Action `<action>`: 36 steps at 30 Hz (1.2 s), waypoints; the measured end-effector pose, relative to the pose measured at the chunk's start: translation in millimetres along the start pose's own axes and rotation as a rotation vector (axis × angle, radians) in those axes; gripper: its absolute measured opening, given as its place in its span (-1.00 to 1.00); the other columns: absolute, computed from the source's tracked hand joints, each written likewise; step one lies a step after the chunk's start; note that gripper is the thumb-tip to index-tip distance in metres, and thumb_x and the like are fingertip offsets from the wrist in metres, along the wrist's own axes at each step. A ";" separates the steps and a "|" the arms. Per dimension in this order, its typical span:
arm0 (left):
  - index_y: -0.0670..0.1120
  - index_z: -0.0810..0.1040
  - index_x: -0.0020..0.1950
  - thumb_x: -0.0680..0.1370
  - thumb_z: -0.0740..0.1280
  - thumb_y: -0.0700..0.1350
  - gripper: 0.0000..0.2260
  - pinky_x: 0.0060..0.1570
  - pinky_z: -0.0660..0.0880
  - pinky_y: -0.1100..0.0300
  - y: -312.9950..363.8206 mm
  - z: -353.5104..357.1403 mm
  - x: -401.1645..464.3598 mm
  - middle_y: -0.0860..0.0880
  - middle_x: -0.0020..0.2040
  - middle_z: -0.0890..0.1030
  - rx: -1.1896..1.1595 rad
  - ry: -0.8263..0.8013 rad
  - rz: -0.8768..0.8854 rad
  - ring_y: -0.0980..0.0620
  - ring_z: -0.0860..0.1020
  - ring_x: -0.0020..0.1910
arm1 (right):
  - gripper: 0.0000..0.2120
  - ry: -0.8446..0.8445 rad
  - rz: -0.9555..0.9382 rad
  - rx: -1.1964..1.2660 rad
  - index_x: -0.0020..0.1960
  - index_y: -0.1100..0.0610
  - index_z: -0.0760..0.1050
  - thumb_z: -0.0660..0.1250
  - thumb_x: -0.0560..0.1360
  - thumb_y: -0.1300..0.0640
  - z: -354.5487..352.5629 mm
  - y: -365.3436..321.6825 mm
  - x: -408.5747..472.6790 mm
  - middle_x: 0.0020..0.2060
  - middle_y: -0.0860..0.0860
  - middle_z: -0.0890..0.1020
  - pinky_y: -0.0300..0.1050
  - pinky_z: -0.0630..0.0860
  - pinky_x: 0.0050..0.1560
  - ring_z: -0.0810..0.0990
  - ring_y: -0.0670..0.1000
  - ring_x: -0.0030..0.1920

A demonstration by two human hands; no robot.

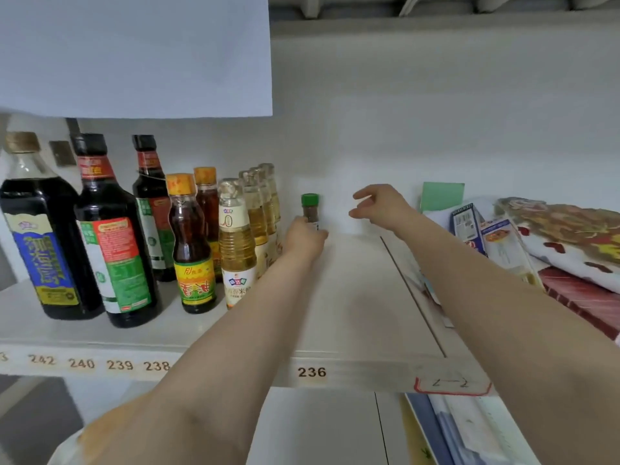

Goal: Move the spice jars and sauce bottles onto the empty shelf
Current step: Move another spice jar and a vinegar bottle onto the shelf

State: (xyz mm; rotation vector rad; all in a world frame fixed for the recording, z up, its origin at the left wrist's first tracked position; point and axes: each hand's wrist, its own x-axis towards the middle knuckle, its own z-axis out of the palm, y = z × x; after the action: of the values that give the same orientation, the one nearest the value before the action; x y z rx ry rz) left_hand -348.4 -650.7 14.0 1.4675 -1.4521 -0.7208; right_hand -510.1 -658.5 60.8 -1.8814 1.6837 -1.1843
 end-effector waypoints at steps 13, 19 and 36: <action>-0.18 0.19 0.47 0.54 0.32 -0.10 -0.44 0.04 0.36 0.20 -18.0 39.1 91.2 -0.18 0.34 0.44 0.030 0.129 -0.104 -0.15 0.46 0.27 | -0.47 -0.143 -0.050 0.167 0.38 0.06 0.39 0.44 0.45 0.10 60.1 12.0 104.2 0.24 0.15 0.49 -0.13 0.40 0.21 0.50 0.09 0.22; -0.14 0.20 0.49 0.57 0.29 -0.13 -0.48 -0.16 0.31 0.39 -29.1 44.6 98.7 -0.11 0.33 0.48 0.000 0.141 -0.017 -0.09 0.51 0.19 | -0.51 -0.163 -0.043 0.223 0.36 0.13 0.43 0.43 0.46 0.14 81.5 19.9 112.6 0.24 0.19 0.54 -0.07 0.40 0.24 0.52 0.12 0.23; -0.20 0.42 0.24 0.52 0.37 -0.17 -0.67 0.03 0.51 0.04 -8.6 39.0 67.6 -0.15 0.05 0.56 -0.196 0.040 0.207 -0.10 0.55 -0.01 | -0.71 -0.195 -0.009 0.394 0.25 0.17 0.48 0.33 0.55 0.13 33.5 6.8 74.0 -0.10 0.02 0.62 -0.15 0.54 0.00 0.62 -0.04 -0.15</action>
State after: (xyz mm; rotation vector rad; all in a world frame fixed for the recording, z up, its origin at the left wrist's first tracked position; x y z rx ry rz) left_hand -370.5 -725.4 3.6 1.1576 -1.4349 -0.6808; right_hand -493.0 -738.2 61.8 -1.6960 1.2357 -1.1892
